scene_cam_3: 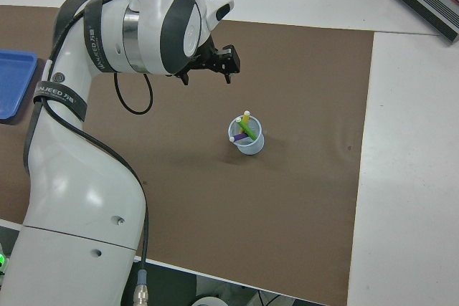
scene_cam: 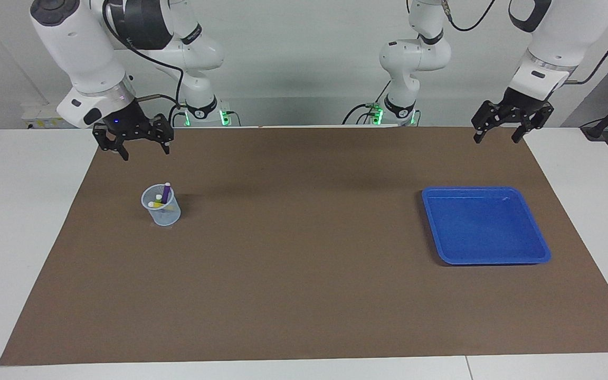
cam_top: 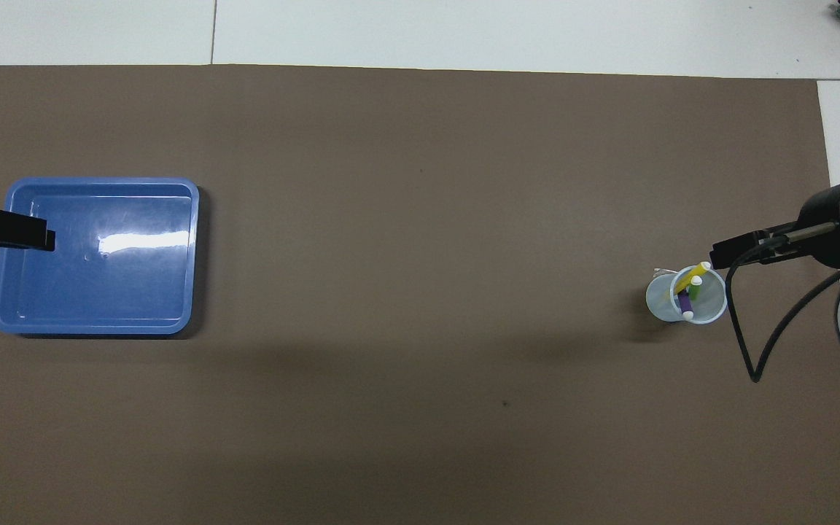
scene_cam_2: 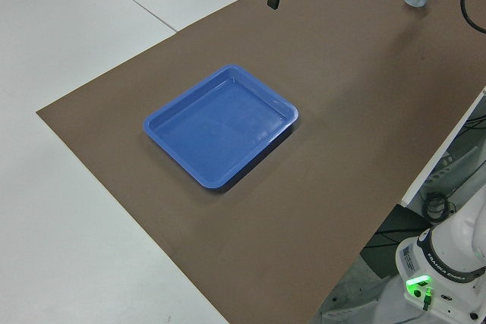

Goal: Right arm passes pens to left for tray arrangement

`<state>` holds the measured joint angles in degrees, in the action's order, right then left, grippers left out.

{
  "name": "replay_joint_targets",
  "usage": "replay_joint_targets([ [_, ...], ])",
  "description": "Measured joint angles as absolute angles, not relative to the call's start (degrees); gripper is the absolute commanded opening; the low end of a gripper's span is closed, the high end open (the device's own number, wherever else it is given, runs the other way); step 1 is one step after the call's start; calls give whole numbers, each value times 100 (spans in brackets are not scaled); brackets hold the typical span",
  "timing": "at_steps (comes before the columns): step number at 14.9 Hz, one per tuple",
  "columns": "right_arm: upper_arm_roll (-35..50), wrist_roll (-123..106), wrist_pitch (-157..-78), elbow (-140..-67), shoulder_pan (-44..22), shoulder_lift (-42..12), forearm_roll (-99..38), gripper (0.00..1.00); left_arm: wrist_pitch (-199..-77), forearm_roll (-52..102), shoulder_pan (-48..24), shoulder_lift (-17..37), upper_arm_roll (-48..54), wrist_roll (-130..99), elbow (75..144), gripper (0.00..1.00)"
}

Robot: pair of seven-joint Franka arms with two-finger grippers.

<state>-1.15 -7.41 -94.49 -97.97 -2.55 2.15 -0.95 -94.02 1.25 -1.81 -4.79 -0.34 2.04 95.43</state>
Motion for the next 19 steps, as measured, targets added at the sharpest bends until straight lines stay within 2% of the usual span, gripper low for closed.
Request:
replay_joint_targets([
  [10,-279,-742,-9426,-9935,-290,270,-94,100,-9387,125,-114,-482,-97,203,9543,100],
  [14,-285,-543,-10168,-10761,-262,490,-93,100,-9390,125,-104,-493,-96,209,9543,100],
  [17,-291,19,-10361,-11248,-253,556,-96,100,-9389,125,-107,-499,-90,211,9544,100],
  [18,-293,192,-10370,-11343,-235,555,-96,98,-9389,125,-108,-499,-88,208,9547,100],
  [19,-294,325,-10397,-11439,-210,554,-98,88,-9389,125,-110,-499,-84,192,9550,100],
])
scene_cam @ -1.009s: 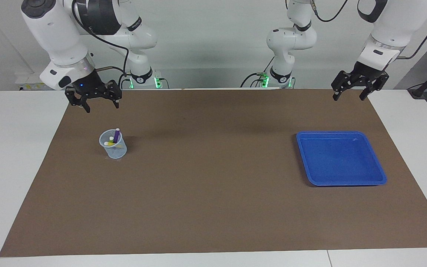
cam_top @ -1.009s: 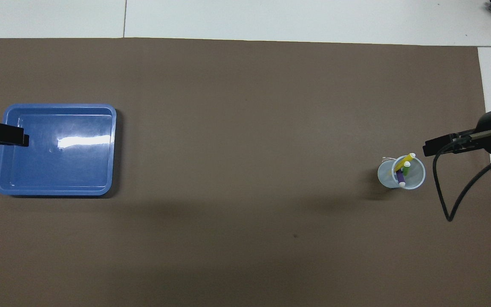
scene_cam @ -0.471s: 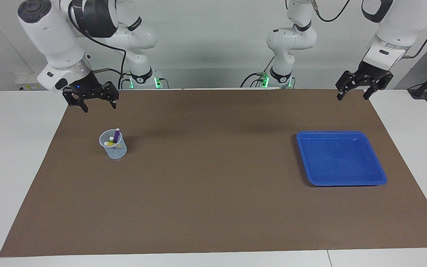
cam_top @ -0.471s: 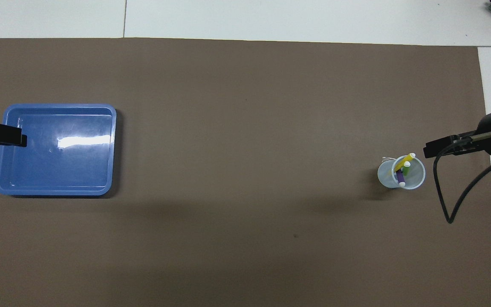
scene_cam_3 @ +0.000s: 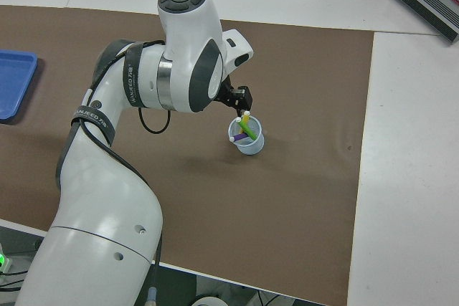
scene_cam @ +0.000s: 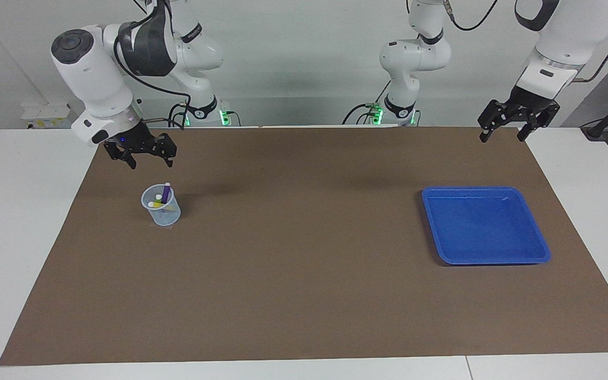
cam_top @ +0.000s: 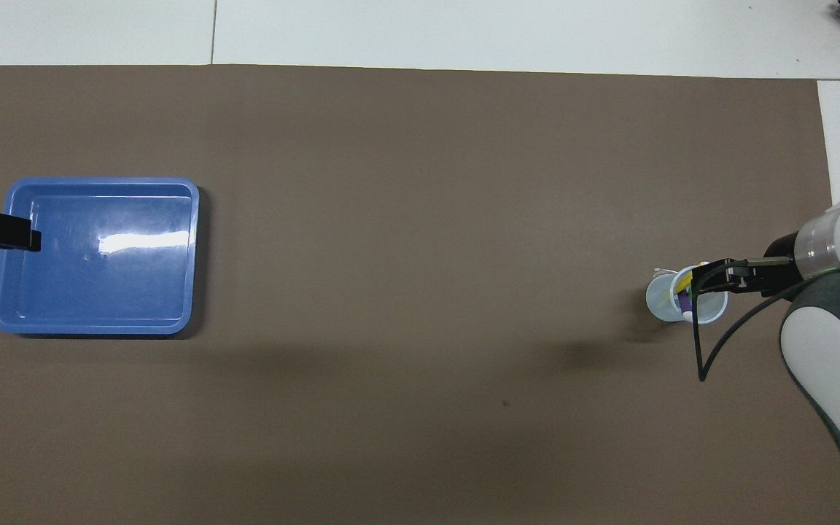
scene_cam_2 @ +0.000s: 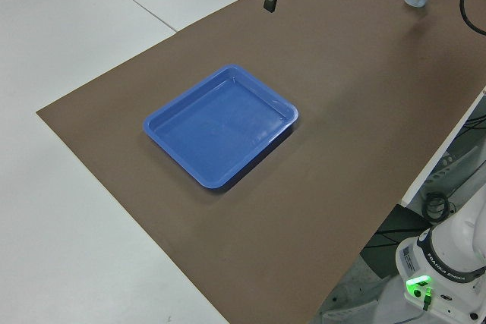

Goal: Right arm passes pens to left for tray arrangement

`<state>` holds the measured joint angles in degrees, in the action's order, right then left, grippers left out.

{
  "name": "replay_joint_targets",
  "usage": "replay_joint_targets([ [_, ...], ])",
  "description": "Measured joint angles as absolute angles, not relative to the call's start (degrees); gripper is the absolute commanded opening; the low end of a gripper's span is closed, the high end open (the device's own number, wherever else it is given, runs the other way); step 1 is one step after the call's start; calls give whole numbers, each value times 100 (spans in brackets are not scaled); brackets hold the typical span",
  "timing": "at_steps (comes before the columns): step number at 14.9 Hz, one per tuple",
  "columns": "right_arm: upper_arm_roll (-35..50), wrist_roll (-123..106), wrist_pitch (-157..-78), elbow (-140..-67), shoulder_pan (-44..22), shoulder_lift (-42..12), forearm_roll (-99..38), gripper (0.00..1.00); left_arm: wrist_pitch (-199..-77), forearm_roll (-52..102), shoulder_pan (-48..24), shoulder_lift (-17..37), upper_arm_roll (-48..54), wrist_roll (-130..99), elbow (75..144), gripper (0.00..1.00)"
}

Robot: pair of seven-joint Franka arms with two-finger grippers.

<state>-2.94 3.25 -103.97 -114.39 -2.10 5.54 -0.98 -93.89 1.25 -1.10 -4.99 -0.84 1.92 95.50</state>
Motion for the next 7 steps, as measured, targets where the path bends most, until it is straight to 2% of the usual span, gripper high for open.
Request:
replay_joint_targets([
  [2,-294,579,-10567,-11658,-187,546,-100,72,-9389,125,-115,-499,-76,129,9560,100],
  [3,-289,750,-10673,-11780,-191,528,-101,61,-9389,125,-112,-499,-78,117,9560,100],
  [4,-283,917,-10757,-11878,-195,493,-102,57,-9389,125,-108,-500,-83,117,9560,100],
  [7,-279,1246,-10972,-12007,-204,257,-102,57,-9389,125,-96,-504,-106,117,9572,100],
])
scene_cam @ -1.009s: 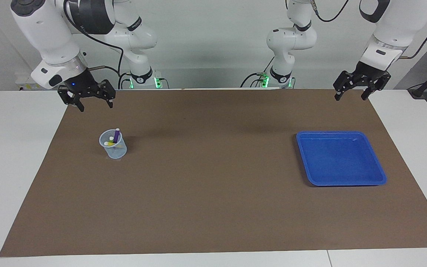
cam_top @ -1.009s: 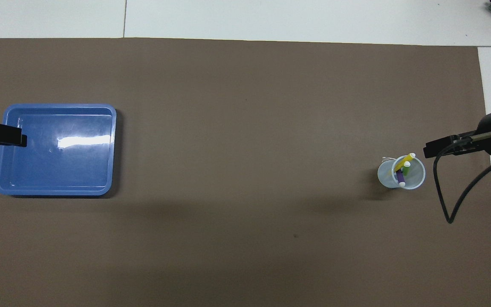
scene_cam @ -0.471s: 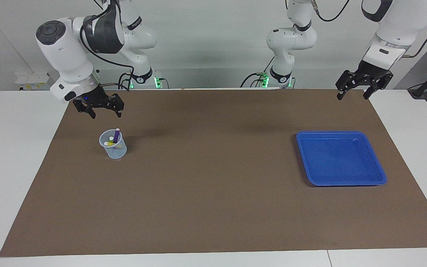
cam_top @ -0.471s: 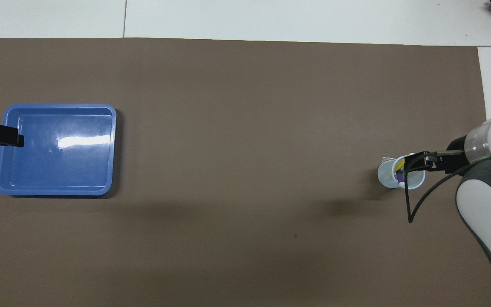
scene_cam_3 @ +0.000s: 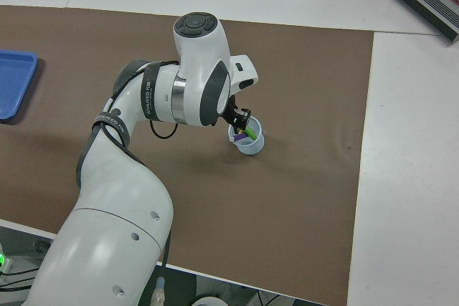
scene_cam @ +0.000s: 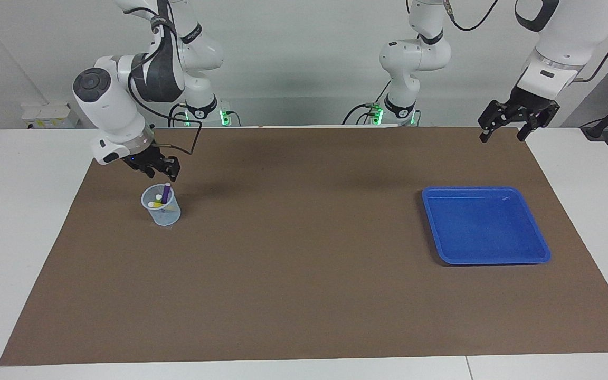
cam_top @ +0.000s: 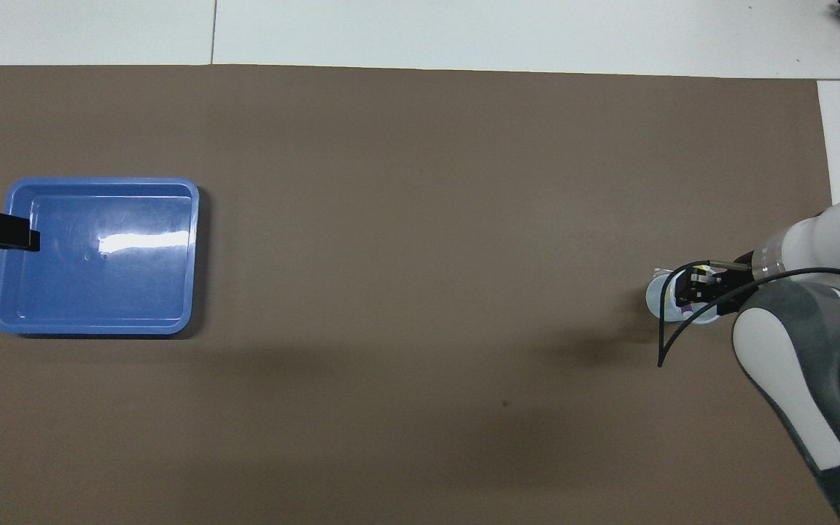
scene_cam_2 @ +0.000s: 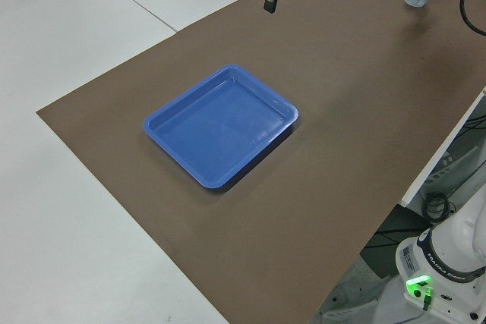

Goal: Right arm passes pens to left for tray arrangement

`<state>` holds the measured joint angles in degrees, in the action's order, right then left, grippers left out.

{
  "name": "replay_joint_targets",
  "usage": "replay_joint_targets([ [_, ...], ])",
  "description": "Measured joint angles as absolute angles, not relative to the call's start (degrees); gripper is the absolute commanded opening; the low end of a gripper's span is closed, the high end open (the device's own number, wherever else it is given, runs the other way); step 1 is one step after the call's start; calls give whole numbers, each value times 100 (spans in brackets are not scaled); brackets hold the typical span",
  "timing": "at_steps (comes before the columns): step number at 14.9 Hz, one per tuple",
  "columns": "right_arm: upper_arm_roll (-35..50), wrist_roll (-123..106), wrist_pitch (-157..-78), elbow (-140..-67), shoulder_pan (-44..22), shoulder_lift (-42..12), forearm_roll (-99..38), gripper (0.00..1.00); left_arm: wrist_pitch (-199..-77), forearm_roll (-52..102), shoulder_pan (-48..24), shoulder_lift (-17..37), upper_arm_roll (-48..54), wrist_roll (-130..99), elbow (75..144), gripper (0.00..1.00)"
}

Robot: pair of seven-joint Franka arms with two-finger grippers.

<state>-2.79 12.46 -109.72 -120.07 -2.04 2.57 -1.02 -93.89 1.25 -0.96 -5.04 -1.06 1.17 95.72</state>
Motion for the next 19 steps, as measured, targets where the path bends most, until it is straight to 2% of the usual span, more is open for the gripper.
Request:
replay_joint_targets([
  [2,-280,1295,-11077,-12010,-202,107,-102,56,-9389,125,-70,-511,-110,117,9598,100],
  [6,-294,1350,-11196,-12065,-186,29,-102,45,-9380,125,-58,-529,-95,114,9650,100],
  [11,-294,1447,-11297,-12177,-187,-17,-102,45,-9321,174,-117,-536,-30,-183,9661,100],
  [17,-295,1450,-11391,-12304,-185,-61,-102,45,-9185,1152,-305,-599,49,-1938,9808,100],
  [18,-295,1451,-11391,-12304,-183,-61,-102,43,-9195,1418,-323,-626,51,-2406,9879,100],
  [19,-296,1451,-11391,-12305,-182,-61,-102,37,-9208,1657,-350,-665,52,-2839,9959,100],
])
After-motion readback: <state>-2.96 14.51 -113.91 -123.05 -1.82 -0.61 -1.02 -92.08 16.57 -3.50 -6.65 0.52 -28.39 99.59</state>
